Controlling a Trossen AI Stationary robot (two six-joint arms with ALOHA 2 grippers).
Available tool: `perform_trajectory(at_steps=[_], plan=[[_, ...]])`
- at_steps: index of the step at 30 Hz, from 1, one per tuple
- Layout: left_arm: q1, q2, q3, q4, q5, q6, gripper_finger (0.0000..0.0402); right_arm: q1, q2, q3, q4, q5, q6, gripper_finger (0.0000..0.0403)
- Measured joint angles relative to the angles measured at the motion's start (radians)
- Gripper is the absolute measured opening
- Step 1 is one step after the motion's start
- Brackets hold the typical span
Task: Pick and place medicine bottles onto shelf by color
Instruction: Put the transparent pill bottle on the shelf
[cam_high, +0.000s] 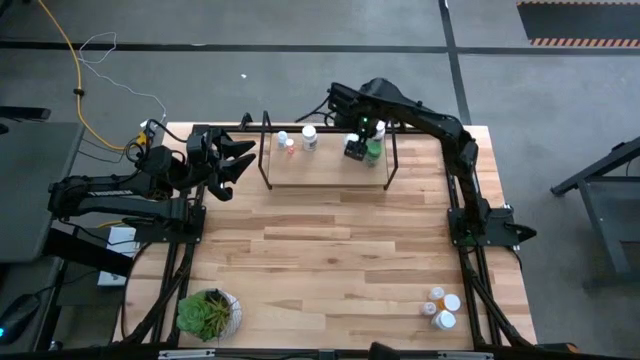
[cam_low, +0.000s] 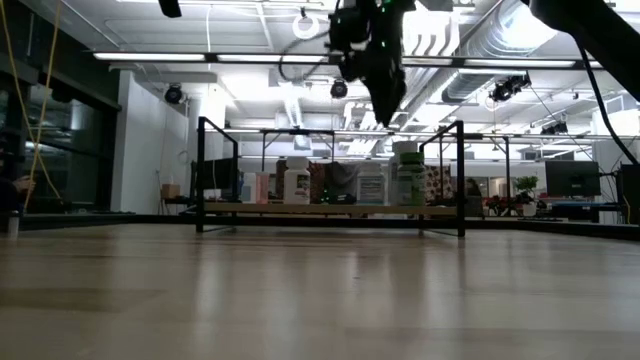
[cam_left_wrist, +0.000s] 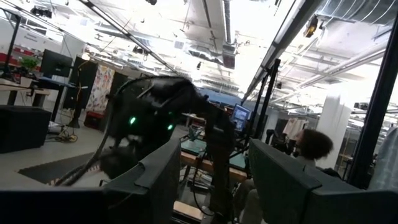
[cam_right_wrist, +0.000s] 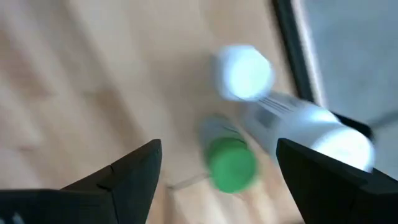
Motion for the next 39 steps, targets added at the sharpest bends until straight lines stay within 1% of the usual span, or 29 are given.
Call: perform_trajectory(at_steps=[3, 5, 7, 10, 15, 17, 20, 23, 27, 31, 33, 34, 36, 39], plan=[[0.0, 0.0, 0.0, 0.0, 0.0, 0.0, 0.0179, 0.031, -0.039, -0.001, 0.037, -0.115, 0.0, 0.0309], [0.0, 0.0, 0.0, 0.0, 0.0, 0.0, 0.0179, 0.063, -0.085, -0.044, 0.089, -0.172, -0.002, 0.0309], [0.0, 0.0, 0.0, 0.0, 0.0, 0.0, 0.0179, 0.099, -0.149, -0.132, 0.17, -0.219, -0.003, 0.0309], [0.0, 0.0, 0.0, 0.0, 0.0, 0.0, 0.0179, 0.16, -0.276, -0.339, 0.35, -0.272, 0.036, 0.0309], [0.0, 0.0, 0.0, 0.0, 0.008, 0.0, 0.0179, 0.279, -0.532, -0.739, 0.682, -0.277, 0.224, 0.0309], [0.0, 0.0, 0.0, -0.001, 0.017, 0.017, 0.0179, 0.336, -0.624, -0.866, 0.808, -0.268, 0.313, 0.0309], [0.0, 0.0, 0.0, -0.001, 0.04, 0.046, 0.0179, 0.427, -0.748, -1.007, 0.942, -0.225, 0.433, 0.0309], [0.0, 0.0, 0.0, -0.001, 0.045, 0.049, 0.0179, 0.51, -0.837, -1.086, 1.018, -0.142, 0.526, 0.0309], [0.0, 0.0, 0.0, -0.001, 0.045, 0.051, 0.0179, 0.583, -0.892, -1.112, 1.039, -0.015, 0.569, 0.0309], [0.0, 0.0, 0.0, -0.001, 0.045, 0.052, 0.0179, 0.608, -0.896, -1.098, 1.033, 0.013, 0.573, 0.0309], [0.0, 0.0, 0.0, -0.001, 0.045, 0.052, 0.0179, 0.613, -0.892, -1.082, 1.003, 0.011, 0.624, 0.0309], [0.0, 0.0, 0.0, -0.001, 0.045, 0.052, 0.0179, 0.616, -0.887, -1.069, 0.96, 0.001, 0.668, 0.0309], [0.0, 0.0, 0.0, -0.001, 0.046, 0.052, 0.0179, 0.633, -0.873, -1.044, 0.819, -0.036, 0.765, 0.0309], [0.0, 0.0, 0.0, -0.001, 0.045, 0.052, 0.0179, 0.688, -0.849, -1.023, 0.591, -0.134, 0.901, 0.0309]])
